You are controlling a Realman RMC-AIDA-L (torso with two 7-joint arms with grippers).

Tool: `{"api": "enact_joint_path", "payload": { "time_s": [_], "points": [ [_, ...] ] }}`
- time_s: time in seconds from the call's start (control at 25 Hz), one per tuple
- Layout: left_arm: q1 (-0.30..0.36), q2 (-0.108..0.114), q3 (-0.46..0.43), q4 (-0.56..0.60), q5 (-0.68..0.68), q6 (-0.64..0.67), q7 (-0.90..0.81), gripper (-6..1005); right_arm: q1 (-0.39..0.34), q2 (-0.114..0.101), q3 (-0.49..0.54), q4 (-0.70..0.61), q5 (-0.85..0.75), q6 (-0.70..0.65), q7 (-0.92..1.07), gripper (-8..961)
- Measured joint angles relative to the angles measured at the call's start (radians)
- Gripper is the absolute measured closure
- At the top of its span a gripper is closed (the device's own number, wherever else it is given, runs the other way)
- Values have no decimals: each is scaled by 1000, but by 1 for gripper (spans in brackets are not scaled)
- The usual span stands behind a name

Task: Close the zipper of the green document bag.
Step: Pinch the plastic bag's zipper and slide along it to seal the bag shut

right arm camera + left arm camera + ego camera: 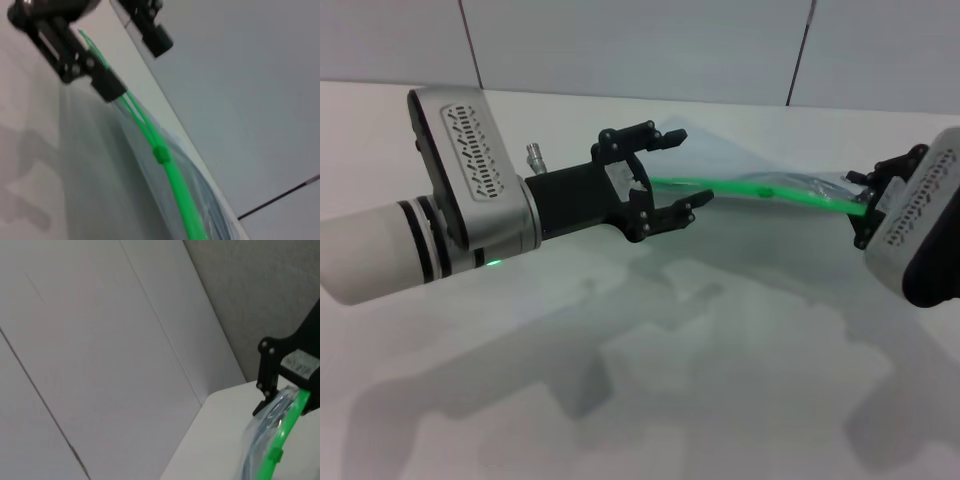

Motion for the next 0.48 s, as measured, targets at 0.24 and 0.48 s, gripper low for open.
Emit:
{"api": "enact_joint_path", "payload": {
  "time_s": [0.24, 0.48],
  "points": [
    [12, 0, 0, -25, 1, -1, -5, 306, -10, 0, 61, -66, 102, 87, -65, 875],
    [36, 2, 35, -86, 8, -3, -42, 307, -4, 1, 98, -90, 134, 148, -83, 875]
  ]
}}
